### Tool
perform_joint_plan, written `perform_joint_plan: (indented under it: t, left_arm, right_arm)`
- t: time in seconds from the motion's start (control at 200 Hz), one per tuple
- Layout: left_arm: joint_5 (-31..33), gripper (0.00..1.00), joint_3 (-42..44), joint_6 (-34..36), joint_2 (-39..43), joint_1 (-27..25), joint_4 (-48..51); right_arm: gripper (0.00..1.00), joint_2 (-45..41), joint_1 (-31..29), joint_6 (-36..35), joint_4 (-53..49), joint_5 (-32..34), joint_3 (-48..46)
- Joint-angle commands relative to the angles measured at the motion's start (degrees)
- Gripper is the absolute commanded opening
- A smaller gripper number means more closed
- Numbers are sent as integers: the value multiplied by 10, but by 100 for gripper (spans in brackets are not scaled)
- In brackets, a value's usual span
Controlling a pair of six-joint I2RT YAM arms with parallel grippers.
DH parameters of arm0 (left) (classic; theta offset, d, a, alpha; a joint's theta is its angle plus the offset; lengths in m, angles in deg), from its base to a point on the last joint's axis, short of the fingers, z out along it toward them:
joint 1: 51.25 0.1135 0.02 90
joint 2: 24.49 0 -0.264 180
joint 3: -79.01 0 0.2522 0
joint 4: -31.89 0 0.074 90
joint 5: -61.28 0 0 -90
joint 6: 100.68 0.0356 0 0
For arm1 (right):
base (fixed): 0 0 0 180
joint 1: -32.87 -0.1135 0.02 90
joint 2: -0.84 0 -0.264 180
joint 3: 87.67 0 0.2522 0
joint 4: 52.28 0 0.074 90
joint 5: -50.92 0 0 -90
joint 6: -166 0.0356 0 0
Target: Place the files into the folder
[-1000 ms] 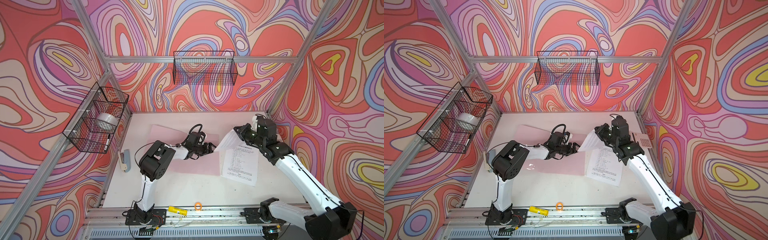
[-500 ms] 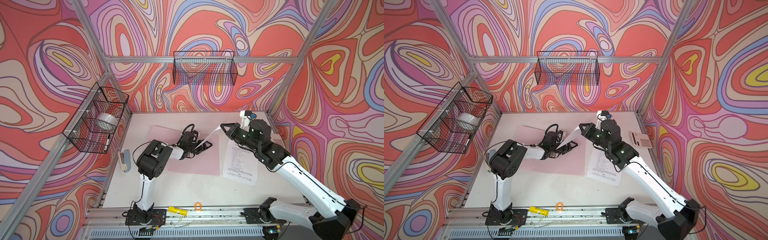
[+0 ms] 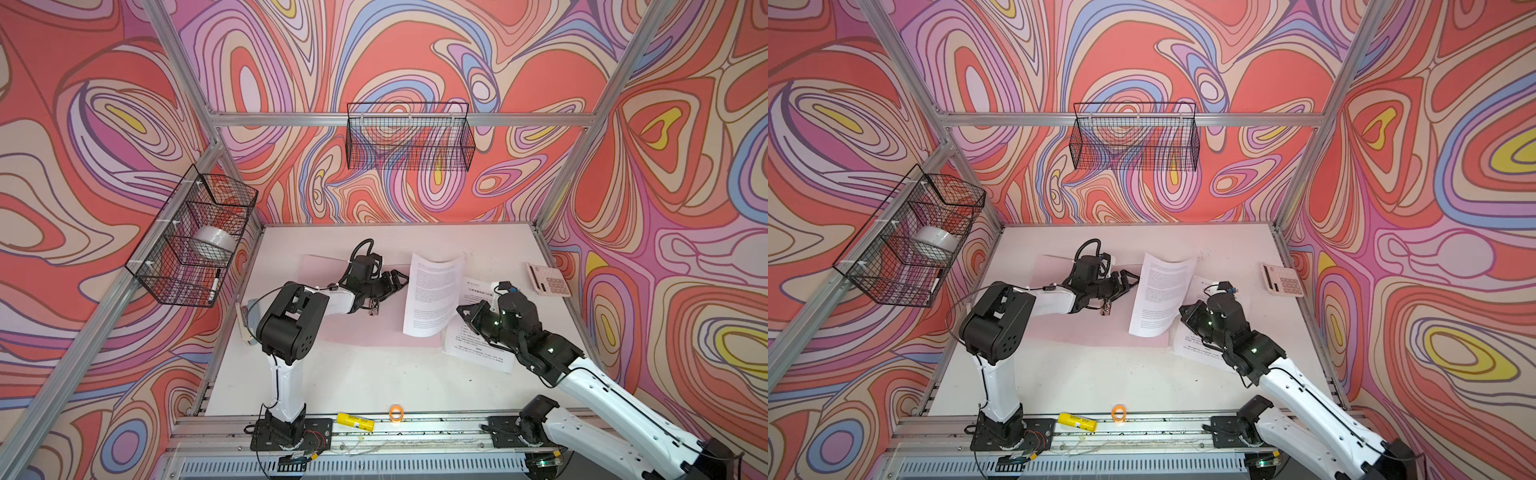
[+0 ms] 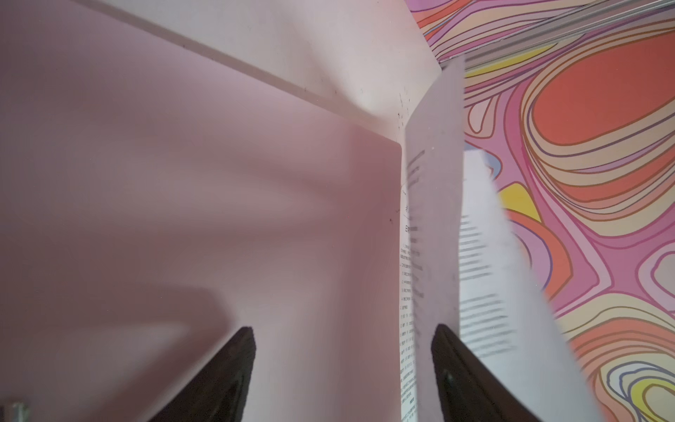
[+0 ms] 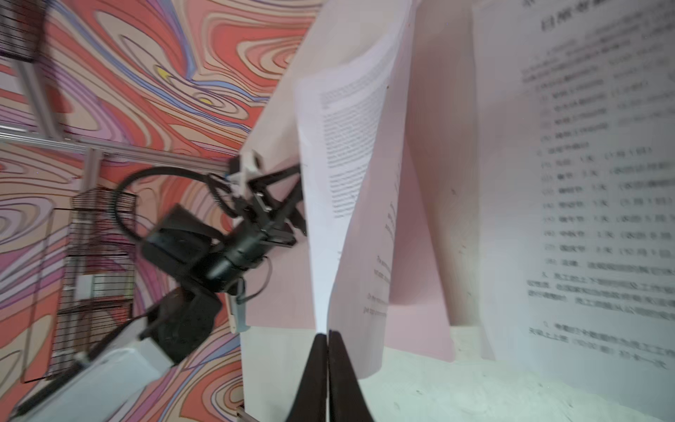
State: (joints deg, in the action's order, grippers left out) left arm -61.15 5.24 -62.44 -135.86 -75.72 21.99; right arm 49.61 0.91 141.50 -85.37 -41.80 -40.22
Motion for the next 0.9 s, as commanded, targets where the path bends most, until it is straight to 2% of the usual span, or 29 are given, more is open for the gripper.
perform_joint_plan:
  t: [0.0, 0.276, 0.451, 0.491, 0.606, 0.706, 0.781, 0.892]
  left_arm:
    - [18, 77, -14, 18, 44, 14, 44]
    - [-9, 77, -8, 24, 39, 8, 32]
    - [-19, 77, -21, 50, 16, 2, 55]
    - [-21, 77, -23, 53, 9, 2, 55]
    - [-27, 77, -28, 62, -16, 2, 53]
    - [-32, 76, -31, 64, -33, 1, 47]
    - [-28, 76, -32, 68, -38, 2, 47]
    - [-28, 76, -39, 76, -45, 3, 55]
  right_arm:
    - [0, -5, -3, 23, 6, -12, -32]
    - [0, 4, -3, 9, 11, -15, -80]
    - [0, 40, -3, -36, 0, -23, -68]
    - [13, 45, -2, -45, -6, -18, -65]
    - [35, 44, -2, -59, -2, -5, -66]
    - [47, 43, 0, -66, -15, 25, -64]
    - [48, 49, 13, -70, -6, 36, -71]
    - [46, 84, 61, -79, 45, 8, -89]
